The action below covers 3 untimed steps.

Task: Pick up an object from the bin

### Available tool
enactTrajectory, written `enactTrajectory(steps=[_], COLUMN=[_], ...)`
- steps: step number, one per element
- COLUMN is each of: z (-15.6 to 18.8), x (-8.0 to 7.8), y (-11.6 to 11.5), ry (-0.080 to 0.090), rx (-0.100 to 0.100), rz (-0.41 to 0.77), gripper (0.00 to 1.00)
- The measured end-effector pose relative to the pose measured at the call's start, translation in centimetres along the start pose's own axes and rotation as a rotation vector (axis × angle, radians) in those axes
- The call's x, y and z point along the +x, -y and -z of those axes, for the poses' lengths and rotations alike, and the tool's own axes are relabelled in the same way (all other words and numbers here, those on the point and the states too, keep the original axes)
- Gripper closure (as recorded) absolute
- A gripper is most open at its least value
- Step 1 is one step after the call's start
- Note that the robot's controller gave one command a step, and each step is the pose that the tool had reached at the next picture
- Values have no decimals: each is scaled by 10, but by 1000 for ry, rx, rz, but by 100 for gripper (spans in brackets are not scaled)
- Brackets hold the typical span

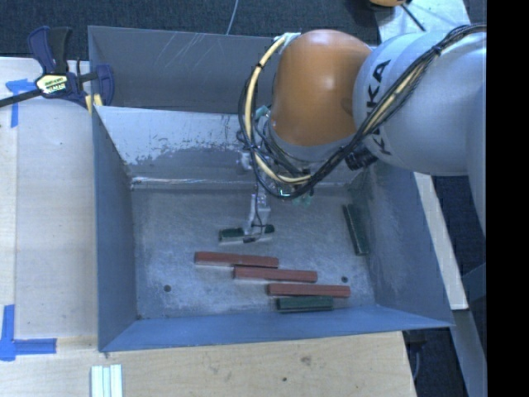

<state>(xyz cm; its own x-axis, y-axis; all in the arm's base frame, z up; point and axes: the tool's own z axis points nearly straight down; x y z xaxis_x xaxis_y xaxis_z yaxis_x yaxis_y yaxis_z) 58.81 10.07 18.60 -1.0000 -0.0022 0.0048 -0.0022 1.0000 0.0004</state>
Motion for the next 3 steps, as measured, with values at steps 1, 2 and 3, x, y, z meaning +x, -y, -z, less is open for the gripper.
enactTrajectory(steps=[1, 2, 3], z=[5, -41, -113], x=[-2, -7, 23], y=[0, -1, 46], ry=[8, 16, 12], rx=[-1, -1, -1], rz=[-2, 14, -17], gripper=[0, 0, 100])
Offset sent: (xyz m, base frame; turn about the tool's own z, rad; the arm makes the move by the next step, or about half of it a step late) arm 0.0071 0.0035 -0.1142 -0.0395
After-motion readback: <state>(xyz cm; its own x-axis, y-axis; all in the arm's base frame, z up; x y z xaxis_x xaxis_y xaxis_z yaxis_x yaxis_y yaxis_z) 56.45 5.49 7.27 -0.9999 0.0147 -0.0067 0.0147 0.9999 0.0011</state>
